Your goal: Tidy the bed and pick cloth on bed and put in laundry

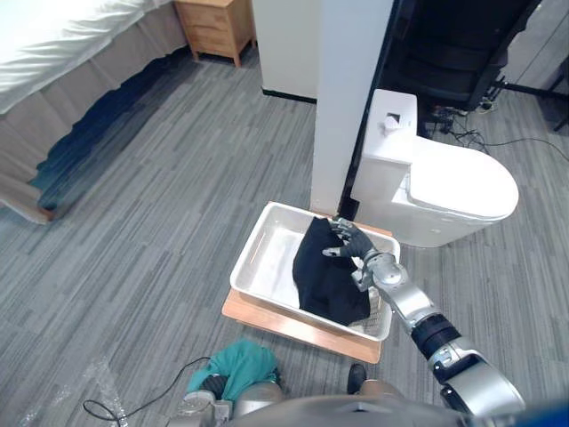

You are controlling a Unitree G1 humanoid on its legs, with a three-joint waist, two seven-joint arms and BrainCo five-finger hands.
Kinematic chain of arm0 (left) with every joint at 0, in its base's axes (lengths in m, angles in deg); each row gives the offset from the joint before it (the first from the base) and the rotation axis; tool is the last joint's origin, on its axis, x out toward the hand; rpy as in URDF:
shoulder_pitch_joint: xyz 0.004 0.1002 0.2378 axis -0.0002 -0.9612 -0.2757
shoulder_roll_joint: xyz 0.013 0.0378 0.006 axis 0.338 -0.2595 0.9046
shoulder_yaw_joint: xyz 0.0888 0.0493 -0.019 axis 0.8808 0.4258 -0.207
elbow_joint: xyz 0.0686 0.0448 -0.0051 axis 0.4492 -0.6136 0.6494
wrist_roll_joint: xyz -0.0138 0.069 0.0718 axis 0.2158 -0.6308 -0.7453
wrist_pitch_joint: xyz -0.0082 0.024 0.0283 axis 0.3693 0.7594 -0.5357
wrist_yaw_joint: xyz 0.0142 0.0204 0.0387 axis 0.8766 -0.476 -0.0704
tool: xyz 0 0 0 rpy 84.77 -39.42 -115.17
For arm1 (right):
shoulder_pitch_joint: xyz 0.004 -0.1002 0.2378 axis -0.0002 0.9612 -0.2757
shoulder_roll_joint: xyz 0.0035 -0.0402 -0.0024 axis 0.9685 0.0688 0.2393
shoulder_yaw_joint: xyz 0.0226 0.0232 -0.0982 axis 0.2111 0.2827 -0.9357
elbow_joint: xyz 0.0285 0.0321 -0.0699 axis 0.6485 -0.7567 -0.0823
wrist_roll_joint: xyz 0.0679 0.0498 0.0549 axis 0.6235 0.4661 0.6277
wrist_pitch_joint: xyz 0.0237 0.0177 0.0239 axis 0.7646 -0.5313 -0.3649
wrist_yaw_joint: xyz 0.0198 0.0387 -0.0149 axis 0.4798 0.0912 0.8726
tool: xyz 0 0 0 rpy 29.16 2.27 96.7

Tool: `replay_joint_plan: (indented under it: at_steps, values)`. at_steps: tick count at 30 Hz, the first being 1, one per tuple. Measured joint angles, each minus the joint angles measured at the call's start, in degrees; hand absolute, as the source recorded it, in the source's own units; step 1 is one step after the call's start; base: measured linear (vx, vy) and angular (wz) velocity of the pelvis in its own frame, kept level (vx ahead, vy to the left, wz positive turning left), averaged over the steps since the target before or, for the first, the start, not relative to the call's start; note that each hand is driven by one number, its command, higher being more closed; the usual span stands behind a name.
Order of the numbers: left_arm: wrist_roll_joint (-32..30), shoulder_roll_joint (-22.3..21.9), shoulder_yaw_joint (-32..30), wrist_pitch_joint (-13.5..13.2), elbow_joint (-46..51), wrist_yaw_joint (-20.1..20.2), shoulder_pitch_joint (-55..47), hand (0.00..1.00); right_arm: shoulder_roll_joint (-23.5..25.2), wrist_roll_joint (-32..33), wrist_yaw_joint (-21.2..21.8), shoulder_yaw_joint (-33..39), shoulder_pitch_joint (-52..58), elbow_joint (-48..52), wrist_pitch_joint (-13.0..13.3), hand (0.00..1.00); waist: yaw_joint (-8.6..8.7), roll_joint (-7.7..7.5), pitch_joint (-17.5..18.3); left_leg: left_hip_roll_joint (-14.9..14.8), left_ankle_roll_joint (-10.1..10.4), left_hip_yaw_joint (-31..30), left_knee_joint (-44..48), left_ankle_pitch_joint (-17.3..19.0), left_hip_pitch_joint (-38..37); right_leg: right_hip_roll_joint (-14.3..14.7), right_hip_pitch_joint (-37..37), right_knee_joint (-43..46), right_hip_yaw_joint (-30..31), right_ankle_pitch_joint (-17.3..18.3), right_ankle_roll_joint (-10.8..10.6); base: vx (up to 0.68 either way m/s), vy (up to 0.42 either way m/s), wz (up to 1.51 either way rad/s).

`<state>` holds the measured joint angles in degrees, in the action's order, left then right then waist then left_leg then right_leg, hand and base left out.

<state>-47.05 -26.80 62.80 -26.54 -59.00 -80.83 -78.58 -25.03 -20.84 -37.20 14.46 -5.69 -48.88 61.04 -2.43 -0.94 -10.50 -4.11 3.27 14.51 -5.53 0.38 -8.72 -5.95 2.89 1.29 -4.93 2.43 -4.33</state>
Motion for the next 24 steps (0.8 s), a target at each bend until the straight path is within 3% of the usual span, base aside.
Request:
replay_joint_plan:
  at_steps: [5, 10, 14, 18, 24]
  values:
    - [0.0, 0.0, 0.0, 1.4, 0.0, -0.1, -0.3, 1.0, -0.7, -0.1, 1.1, 1.4, 2.0, 5.4, 2.4, 0.0, 1.1, -0.23, 0.6, 0.0, -0.1, 0.9, 0.0, 0.1, -0.5, 0.2, 0.6, -1.6, 1.3, -1.1, -0.1, -0.02, -0.006, -0.12]
    - [0.1, -0.1, 0.1, 1.6, -0.1, -0.3, -1.2, 1.0, -0.8, -0.3, 1.4, 1.8, 2.7, 9.1, 2.8, 0.0, 1.56, 0.01, 2.1, 0.0, 0.0, 2.3, 0.0, 0.2, -0.6, 0.4, 0.6, -3.0, 2.5, -2.1, -0.2, 0.02, -0.006, -0.13]
    - [0.4, -0.2, 0.1, 1.5, -0.1, -0.9, -1.7, 1.0, -1.3, -1.8, -1.8, 5.6, 5.2, 14.0, 2.3, 0.0, 1.91, 0.31, 3.6, -0.1, 0.1, 2.5, 0.0, 0.3, -0.6, 0.5, 0.7, -3.2, 2.6, -2.2, -0.1, 0.0, -0.002, -0.02]
    - [1.4, -0.5, 0.6, 1.9, -0.1, -1.4, -2.9, 1.0, -3.0, -1.8, -6.1, 12.6, 10.3, 18.0, -0.3, 0.0, 2.04, 0.95, 4.5, -0.4, 0.4, 3.9, 0.0, 1.0, -2.1, 1.1, 1.4, -3.2, 4.4, -2.2, -0.1, 0.01, 0.002, -0.17]
    - [3.1, -1.3, 0.6, 4.2, -0.2, -2.7, -4.6, 1.0, -4.0, 0.1, -13.2, 27.9, 20.1, 12.9, -2.2, 0.0, 4.24, 2.52, 6.6, -0.8, 0.6, 5.4, 0.0, 1.5, -2.2, 1.6, 0.5, -3.1, 5.7, -2.2, 0.0, 0.01, -0.005, -0.17]
